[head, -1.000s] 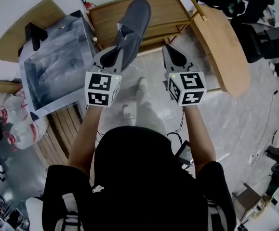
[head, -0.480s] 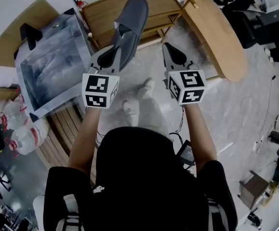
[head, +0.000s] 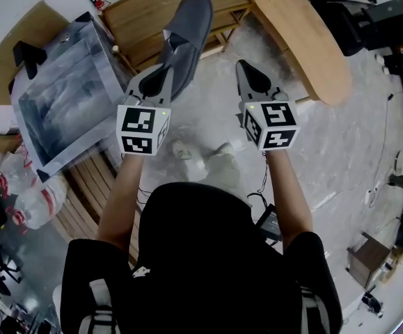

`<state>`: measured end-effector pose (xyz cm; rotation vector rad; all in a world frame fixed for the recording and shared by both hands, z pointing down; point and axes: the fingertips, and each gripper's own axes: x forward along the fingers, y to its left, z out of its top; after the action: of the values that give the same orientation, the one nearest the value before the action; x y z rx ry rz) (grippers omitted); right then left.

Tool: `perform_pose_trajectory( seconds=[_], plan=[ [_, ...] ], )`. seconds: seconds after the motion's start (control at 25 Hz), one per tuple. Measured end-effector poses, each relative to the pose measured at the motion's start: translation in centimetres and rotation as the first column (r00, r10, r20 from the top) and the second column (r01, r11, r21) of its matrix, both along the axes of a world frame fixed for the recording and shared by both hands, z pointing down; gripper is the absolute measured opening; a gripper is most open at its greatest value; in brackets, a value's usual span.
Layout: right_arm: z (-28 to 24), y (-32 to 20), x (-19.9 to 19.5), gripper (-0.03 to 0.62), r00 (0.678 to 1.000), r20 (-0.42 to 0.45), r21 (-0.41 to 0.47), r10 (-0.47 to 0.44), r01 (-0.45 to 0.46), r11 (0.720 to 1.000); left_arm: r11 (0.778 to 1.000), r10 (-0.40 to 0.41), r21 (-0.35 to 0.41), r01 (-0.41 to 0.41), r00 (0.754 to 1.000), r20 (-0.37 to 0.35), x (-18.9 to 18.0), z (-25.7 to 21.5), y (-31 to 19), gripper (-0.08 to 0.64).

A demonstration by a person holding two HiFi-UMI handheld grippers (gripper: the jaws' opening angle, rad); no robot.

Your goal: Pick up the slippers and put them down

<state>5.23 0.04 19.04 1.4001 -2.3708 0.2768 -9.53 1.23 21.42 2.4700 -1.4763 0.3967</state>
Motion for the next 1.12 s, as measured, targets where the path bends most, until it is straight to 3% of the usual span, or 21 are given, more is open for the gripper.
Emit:
perform_pose_trajectory(
  seconds=[0.84,1.12],
  plan=[
    [5.5,-1.3,10.8,0.000,0.998,0.038,-0.099,0.042,-0.038,0.994,0.992,0.021,-0.129,-0.015,0.999,0.046,10.8,7.5,-1.4,0.015],
    [9.5,-2.6,12.2,0.000,0.998,0.042,-0.130,0.040,-0.034,0.991,0.994,0.041,-0.106,-0.032,0.996,0.083,12.4,10.8,-3.3,0.015]
  ],
)
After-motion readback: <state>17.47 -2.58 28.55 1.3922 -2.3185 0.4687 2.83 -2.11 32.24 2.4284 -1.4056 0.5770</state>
